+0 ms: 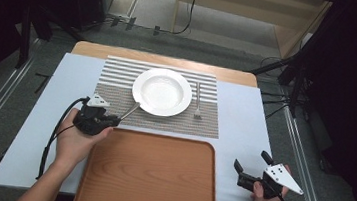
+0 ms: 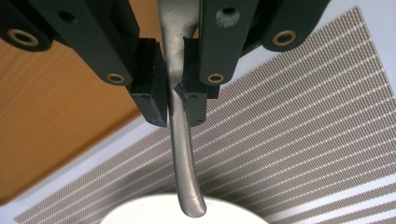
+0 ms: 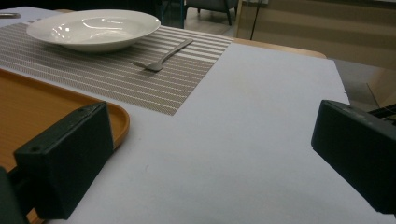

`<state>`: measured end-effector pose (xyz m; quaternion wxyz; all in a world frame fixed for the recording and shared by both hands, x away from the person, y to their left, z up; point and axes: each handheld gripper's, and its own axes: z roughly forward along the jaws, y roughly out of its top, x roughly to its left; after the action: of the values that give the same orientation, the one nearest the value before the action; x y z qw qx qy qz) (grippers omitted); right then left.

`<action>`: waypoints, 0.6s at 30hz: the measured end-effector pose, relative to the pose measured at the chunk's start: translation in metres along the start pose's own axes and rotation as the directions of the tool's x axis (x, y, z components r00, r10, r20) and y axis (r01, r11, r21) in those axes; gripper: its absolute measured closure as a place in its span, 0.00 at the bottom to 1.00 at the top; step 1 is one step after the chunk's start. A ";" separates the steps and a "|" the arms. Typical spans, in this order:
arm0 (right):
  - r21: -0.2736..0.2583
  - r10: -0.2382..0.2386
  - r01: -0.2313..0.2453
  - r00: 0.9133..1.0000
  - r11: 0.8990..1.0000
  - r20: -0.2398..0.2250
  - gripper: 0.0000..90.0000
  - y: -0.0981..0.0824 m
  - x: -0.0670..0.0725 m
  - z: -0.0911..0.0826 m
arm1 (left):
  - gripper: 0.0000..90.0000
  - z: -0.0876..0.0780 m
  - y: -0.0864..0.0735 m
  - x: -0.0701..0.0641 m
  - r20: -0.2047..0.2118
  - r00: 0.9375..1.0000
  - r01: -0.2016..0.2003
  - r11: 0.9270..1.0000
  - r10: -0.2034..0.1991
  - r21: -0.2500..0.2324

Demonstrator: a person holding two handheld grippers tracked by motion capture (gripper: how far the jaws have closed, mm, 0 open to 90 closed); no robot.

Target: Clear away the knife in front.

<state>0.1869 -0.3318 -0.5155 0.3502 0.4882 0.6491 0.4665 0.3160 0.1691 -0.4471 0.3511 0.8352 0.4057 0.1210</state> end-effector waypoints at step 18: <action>0.001 -0.005 0.005 1.000 1.000 -0.001 0.00 0.000 0.000 0.000 | 0.87 -0.009 -0.043 -0.037 0.040 0.999 0.008 1.000 -0.007 -0.014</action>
<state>0.1867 -0.3317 -0.5155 0.3505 0.4866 0.6507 0.4657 0.2627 0.1632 -0.4673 0.3655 0.8335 0.4007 0.1058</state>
